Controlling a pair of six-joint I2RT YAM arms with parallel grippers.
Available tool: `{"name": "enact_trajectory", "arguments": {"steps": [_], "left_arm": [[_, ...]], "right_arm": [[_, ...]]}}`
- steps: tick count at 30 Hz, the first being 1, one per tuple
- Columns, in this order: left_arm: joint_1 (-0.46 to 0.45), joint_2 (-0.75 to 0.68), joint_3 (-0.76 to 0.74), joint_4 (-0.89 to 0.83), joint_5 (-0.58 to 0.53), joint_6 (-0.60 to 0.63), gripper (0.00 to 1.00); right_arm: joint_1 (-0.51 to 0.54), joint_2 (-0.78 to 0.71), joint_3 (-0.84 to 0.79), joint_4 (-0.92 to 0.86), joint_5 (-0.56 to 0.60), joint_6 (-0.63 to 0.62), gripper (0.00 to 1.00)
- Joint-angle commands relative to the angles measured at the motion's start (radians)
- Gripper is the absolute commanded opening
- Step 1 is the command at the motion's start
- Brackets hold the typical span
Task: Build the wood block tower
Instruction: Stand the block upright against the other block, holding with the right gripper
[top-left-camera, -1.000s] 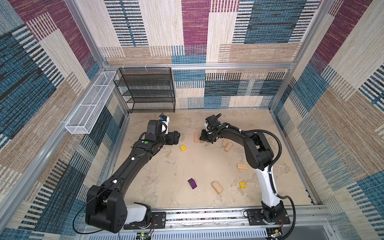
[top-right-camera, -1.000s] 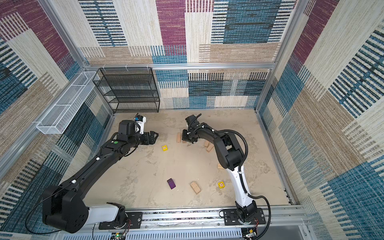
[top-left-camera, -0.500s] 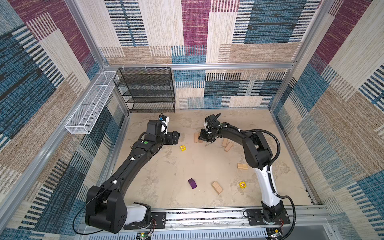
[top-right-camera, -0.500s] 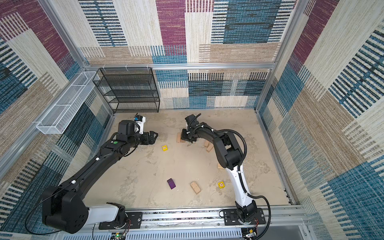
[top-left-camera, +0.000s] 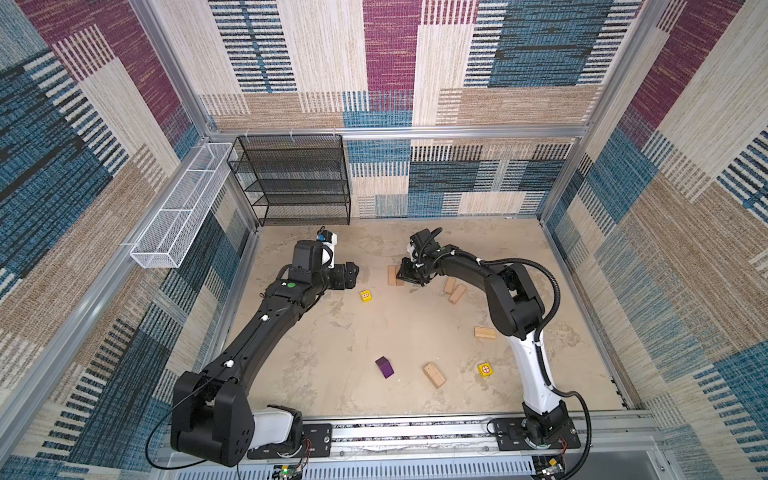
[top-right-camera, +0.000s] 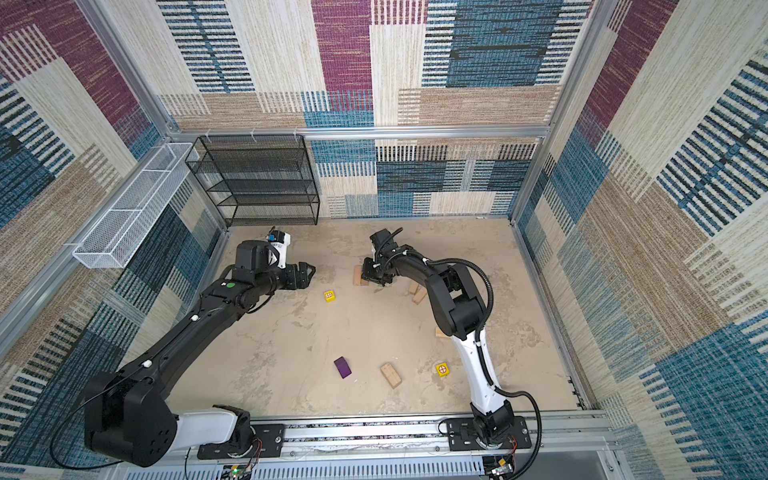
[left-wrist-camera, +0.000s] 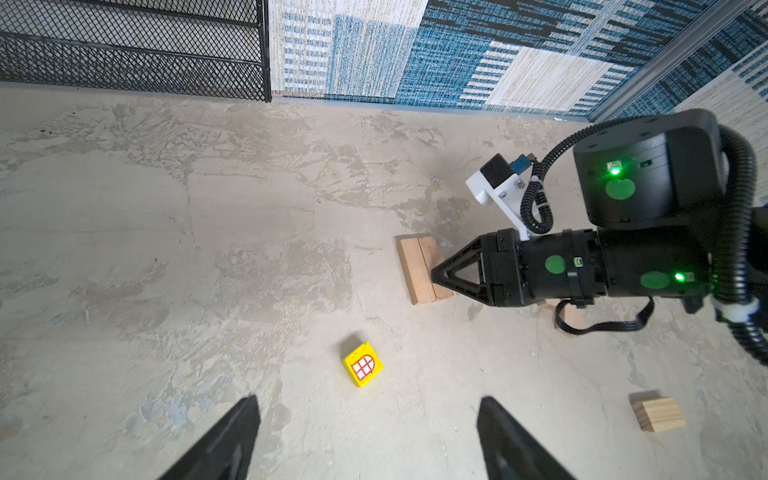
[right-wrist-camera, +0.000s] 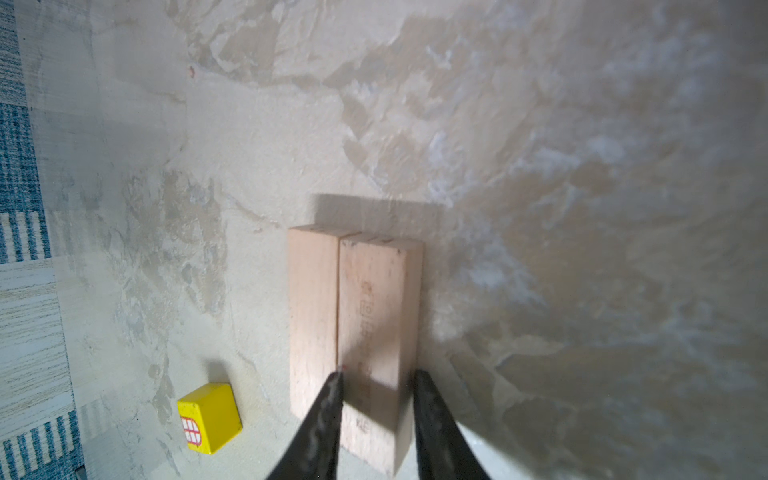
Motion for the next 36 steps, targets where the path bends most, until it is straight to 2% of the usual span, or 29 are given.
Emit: {"name": "enact_trajectory", "arguments": {"steps": [1, 15, 19, 36], "left_arm": [[0.002, -0.004, -0.003, 0.011, 0.009, -0.014, 0.87], [0.004, -0.005, -0.003, 0.012, 0.009, -0.014, 0.87], [0.005, -0.004, -0.003, 0.012, 0.008, -0.014, 0.87], [0.007, 0.0, -0.003, 0.013, 0.007, -0.014, 0.87]], "right_arm": [[-0.002, 0.004, -0.007, -0.094, 0.021, -0.006, 0.33], [-0.006, 0.001, 0.002, -0.089, 0.014, -0.019, 0.34], [-0.008, 0.001, 0.006, -0.087, 0.007, -0.028, 0.3], [-0.011, 0.007, 0.016, -0.074, -0.016, -0.034, 0.3]]}}
